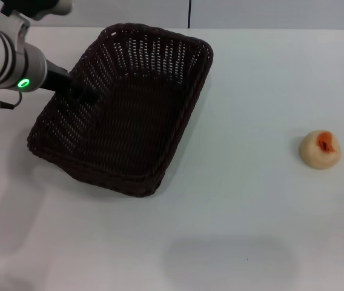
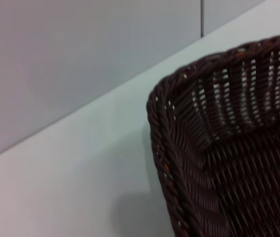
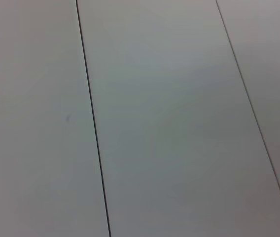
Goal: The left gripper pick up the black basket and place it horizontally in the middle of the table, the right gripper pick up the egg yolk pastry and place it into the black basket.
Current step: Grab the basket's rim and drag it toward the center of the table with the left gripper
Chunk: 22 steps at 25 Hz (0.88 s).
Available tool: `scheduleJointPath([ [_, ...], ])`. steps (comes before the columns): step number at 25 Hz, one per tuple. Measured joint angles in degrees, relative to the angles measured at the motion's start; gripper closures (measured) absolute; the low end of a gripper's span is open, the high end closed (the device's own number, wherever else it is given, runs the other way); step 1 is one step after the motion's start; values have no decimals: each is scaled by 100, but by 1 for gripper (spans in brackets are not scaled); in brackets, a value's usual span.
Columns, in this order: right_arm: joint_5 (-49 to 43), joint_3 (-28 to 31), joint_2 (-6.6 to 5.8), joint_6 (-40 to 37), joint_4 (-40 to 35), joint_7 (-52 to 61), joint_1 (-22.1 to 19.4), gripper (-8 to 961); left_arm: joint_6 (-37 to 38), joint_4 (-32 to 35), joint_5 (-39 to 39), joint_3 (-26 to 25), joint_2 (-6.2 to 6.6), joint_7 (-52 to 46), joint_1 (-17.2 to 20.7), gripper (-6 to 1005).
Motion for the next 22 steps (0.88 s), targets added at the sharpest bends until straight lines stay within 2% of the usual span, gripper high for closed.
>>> scheduleJointPath([
  [8,0,0,-5,14,0,0,-2,175,61,367,2,-11,-3,-39,-221,221],
  [19,0,0,-6,10,0,0,-20,180,16,274,14,75,1,25,-235,427],
  [22,0,0,-6,8,1,0,-20,182,15,274,15,79,2,87,-235,563],
])
